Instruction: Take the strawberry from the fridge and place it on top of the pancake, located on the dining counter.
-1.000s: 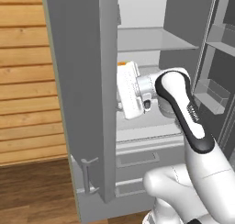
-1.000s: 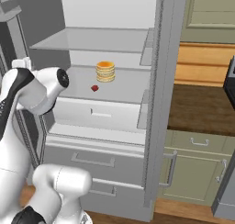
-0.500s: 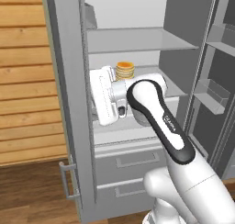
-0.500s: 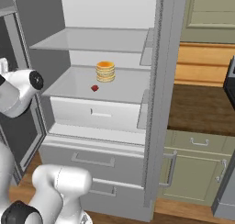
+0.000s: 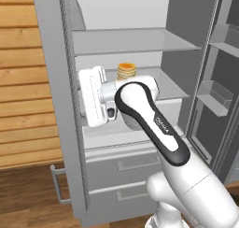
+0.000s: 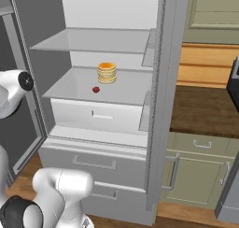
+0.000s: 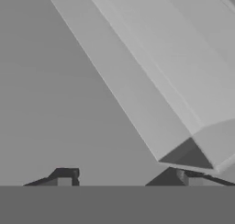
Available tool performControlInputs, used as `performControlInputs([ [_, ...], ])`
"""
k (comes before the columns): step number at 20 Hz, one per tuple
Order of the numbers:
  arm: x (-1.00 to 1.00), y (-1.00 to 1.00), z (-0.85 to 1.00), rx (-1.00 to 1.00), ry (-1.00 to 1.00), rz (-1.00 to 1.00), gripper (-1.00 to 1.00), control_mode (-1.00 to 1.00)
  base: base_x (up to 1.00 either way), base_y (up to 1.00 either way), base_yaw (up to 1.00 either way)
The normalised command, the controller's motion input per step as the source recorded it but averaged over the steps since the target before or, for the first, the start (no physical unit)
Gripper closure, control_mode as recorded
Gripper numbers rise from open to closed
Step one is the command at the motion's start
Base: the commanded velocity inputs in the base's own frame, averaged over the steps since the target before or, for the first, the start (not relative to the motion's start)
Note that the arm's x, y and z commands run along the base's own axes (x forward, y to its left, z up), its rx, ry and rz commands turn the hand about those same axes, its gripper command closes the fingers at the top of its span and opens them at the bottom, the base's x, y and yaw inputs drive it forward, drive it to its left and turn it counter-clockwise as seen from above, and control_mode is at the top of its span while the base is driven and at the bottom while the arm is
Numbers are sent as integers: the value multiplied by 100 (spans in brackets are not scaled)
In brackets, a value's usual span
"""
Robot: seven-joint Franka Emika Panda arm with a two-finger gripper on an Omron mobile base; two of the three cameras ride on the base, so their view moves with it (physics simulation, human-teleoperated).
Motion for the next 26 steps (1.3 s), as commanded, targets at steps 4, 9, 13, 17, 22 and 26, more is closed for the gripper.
performControlInputs([
  [4, 0, 61, 0, 0, 1, 0, -100, -100, 0, 0, 0],
  [9, 0, 69, -4, 0, 2, 0, -100, -100, 0, 0, 0],
  [13, -3, 37, -4, -1, 1, 0, -100, -100, 0, 0, 0],
  [17, -16, -69, 1, -2, 0, 0, -100, -100, 0, 0, 0],
  [22, -1, -100, 0, -36, 0, 0, -100, -100, 0, 0, 0],
  [26, -9, -100, -19, -79, 0, 6, -100, -100, 0, 0, 0],
])
